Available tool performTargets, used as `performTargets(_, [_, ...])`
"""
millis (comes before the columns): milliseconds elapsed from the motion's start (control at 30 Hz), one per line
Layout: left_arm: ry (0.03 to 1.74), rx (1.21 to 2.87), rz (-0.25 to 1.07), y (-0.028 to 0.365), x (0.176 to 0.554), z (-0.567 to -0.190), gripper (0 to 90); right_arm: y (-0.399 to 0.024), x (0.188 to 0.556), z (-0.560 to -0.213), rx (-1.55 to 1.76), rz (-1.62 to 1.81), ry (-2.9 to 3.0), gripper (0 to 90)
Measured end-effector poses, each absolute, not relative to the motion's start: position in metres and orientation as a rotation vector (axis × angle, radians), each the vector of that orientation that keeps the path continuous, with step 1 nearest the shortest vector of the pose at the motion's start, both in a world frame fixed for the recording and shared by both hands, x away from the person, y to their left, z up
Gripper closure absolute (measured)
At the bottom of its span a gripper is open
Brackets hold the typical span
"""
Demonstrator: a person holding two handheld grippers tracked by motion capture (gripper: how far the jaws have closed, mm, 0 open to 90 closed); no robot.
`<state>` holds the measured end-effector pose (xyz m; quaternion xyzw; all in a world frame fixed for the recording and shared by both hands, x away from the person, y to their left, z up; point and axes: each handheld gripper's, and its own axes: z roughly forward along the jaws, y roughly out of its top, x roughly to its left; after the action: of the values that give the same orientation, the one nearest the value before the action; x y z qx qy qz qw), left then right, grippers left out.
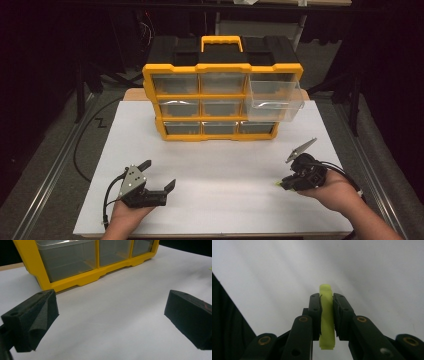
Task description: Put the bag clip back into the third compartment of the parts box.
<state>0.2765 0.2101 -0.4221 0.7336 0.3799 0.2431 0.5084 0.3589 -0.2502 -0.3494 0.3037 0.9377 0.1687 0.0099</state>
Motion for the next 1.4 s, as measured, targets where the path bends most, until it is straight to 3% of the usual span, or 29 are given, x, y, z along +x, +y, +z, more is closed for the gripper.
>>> performTargets(1400, [0.898, 1.757, 0.583, 0.208, 0.276, -0.422, 0.6, -0.231, 0.366, -0.237, 0.777, 0.451, 3.031, 79.1])
